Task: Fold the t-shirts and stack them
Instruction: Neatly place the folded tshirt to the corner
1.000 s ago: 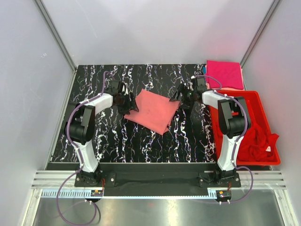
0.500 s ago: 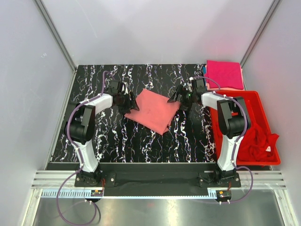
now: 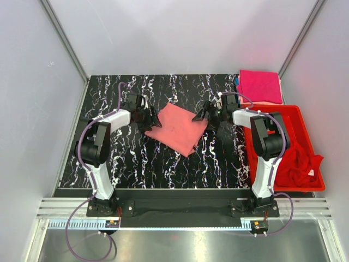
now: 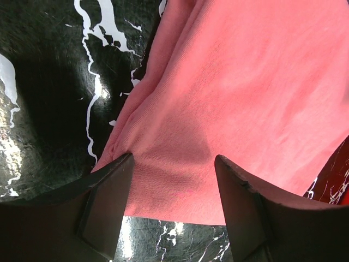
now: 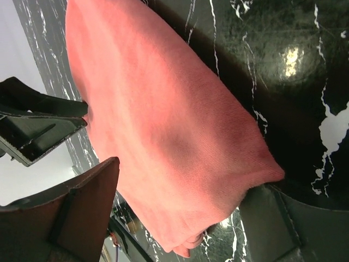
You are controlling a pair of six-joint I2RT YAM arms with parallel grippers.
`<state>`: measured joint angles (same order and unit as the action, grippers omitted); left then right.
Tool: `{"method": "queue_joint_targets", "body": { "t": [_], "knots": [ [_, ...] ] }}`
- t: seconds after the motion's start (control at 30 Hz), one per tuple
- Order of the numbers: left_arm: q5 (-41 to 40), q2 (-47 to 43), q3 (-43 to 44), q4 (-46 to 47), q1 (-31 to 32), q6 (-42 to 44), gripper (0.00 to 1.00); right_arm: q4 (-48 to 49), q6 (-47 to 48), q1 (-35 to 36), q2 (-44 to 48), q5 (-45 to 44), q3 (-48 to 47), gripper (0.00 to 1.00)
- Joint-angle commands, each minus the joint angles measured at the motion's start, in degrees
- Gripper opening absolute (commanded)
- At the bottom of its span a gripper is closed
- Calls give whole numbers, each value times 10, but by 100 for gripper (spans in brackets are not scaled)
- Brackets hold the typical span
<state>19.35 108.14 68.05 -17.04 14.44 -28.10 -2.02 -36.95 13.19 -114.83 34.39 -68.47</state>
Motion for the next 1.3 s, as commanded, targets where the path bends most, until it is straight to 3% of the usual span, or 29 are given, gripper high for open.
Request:
{"method": "queue_joint_targets", "body": {
  "t": [0.0,0.17,0.37,0.5,0.53,0.57,0.8,0.9,1.03,1.27],
  "knots": [
    [-2,16,-20,3,-1,-4,68,-24,6,7,1,13,0,88],
    [-5,12,-27,5,-1,-6,68,-7,5,7,-6,20,17,81],
    [-4,14,-40,11,-1,-6,68,37,-9,6,-16,30,40,62],
    [-2,15,-42,13,-1,-7,68,35,-3,6,-22,38,25,29],
    [-1,14,-42,14,-1,-8,68,26,-1,6,-16,37,20,11],
    [-2,14,-42,14,-1,-8,68,24,4,6,-9,31,17,2],
    [15,-13,-35,4,-1,-13,68,-90,42,39,72,-67,-35,0],
    [-14,-32,-4,-54,-2,-7,68,-125,50,57,98,-115,-48,0],
    [-68,-42,52,-114,-5,0,70,-141,51,64,109,-130,-56,0],
    [-106,-86,61,-142,-6,8,70,-170,107,68,101,-155,-92,0]
  ]
}}
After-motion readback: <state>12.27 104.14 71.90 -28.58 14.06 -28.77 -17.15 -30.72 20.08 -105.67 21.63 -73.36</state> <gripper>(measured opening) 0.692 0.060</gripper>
